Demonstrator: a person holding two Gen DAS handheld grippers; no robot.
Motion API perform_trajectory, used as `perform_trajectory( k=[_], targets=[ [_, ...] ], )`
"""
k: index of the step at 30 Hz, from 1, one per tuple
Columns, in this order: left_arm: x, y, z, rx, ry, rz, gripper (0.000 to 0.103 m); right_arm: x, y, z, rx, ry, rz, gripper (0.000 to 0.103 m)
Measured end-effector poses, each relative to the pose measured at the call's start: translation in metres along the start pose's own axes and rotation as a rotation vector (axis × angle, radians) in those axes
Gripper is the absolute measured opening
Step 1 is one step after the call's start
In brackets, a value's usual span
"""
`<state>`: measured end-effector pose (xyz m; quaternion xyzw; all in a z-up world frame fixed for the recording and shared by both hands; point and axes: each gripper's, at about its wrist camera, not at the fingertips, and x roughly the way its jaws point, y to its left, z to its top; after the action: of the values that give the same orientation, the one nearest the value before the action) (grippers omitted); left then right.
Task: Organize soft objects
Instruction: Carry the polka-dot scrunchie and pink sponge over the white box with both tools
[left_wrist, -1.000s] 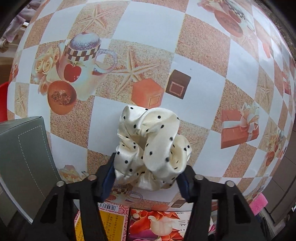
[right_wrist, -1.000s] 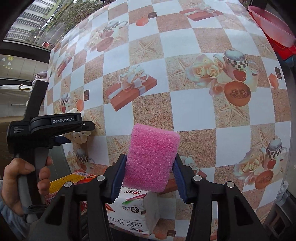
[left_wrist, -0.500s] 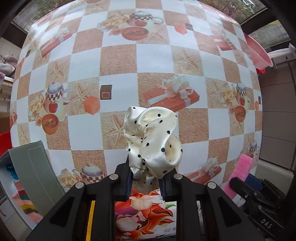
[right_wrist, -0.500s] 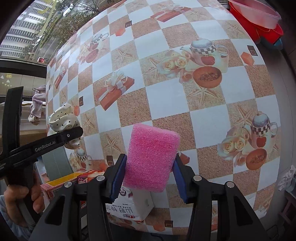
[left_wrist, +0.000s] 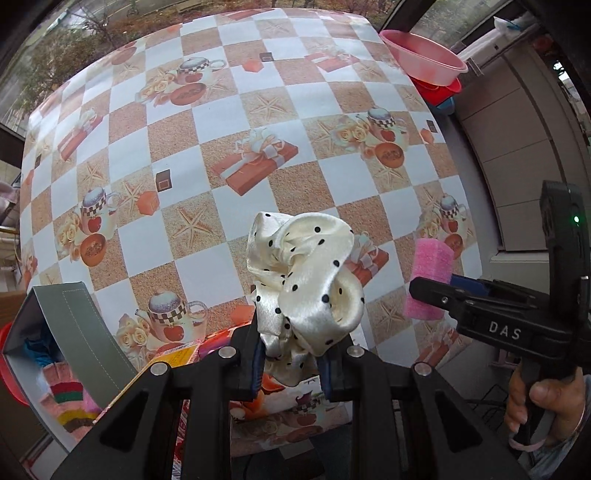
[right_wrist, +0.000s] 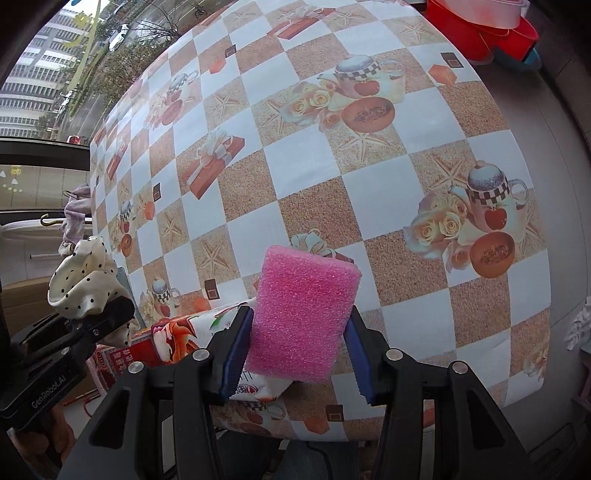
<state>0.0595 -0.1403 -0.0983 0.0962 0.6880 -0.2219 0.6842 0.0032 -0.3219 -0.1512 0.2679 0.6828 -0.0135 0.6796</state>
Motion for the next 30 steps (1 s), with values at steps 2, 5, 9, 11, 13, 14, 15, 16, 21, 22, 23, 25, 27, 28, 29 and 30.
perform_trajectory(
  k=[2, 5, 9, 11, 13, 14, 15, 16, 21, 22, 23, 25, 27, 28, 29, 30],
  targets=[
    [-0.002, -0.006, -0.01, 0.031, 0.003, -0.009, 0.025, -0.001, -0.001, -0.008, 0.006, 0.002, -0.008, 0.051],
    [-0.005, -0.011, -0.026, 0.066, 0.009, -0.028, 0.025, -0.001, 0.001, -0.019, 0.011, 0.002, -0.02, 0.051],
    [-0.01, -0.012, -0.046, 0.108, 0.004, -0.039, 0.025, -0.002, 0.01, -0.035, 0.016, -0.004, -0.027, 0.051],
    [-0.014, -0.011, -0.054, 0.127, -0.002, -0.048, 0.026, -0.002, 0.017, -0.044, 0.021, -0.009, -0.028, 0.051],
    [-0.018, -0.008, -0.06, 0.146, -0.014, -0.044, 0.026, -0.002, 0.024, -0.053, 0.026, -0.012, -0.03, 0.051],
    [-0.021, -0.006, -0.063, 0.153, -0.021, -0.046, 0.026, -0.001, 0.028, -0.057, 0.028, -0.014, -0.031, 0.051],
    [-0.023, -0.004, -0.066, 0.158, -0.028, -0.051, 0.025, -0.001, 0.032, -0.062, 0.03, -0.017, -0.033, 0.051],
    [-0.026, -0.002, -0.069, 0.164, -0.035, -0.054, 0.026, -0.001, 0.036, -0.066, 0.031, -0.021, -0.035, 0.051],
    [-0.04, 0.008, -0.085, 0.192, -0.078, -0.078, 0.026, -0.003, 0.052, -0.087, 0.037, -0.052, -0.05, 0.051],
    [-0.043, 0.01, -0.089, 0.195, -0.086, -0.084, 0.026, -0.004, 0.055, -0.092, 0.039, -0.059, -0.054, 0.051],
    [-0.046, 0.012, -0.093, 0.197, -0.095, -0.09, 0.026, -0.004, 0.059, -0.096, 0.042, -0.065, -0.056, 0.051],
    [-0.054, 0.017, -0.102, 0.201, -0.117, -0.102, 0.026, -0.007, 0.065, -0.105, 0.048, -0.079, -0.057, 0.051],
    [-0.062, 0.023, -0.11, 0.203, -0.139, -0.113, 0.026, -0.01, 0.073, -0.114, 0.045, -0.095, -0.063, 0.051],
    [-0.066, 0.026, -0.114, 0.203, -0.15, -0.119, 0.026, -0.012, 0.078, -0.118, 0.04, -0.104, -0.067, 0.051],
    [-0.07, 0.029, -0.118, 0.203, -0.161, -0.123, 0.026, -0.014, 0.082, -0.122, 0.037, -0.114, -0.069, 0.051],
    [-0.073, 0.032, -0.122, 0.202, -0.171, -0.126, 0.026, -0.017, 0.087, -0.127, 0.036, -0.125, -0.069, 0.051]
  ],
)
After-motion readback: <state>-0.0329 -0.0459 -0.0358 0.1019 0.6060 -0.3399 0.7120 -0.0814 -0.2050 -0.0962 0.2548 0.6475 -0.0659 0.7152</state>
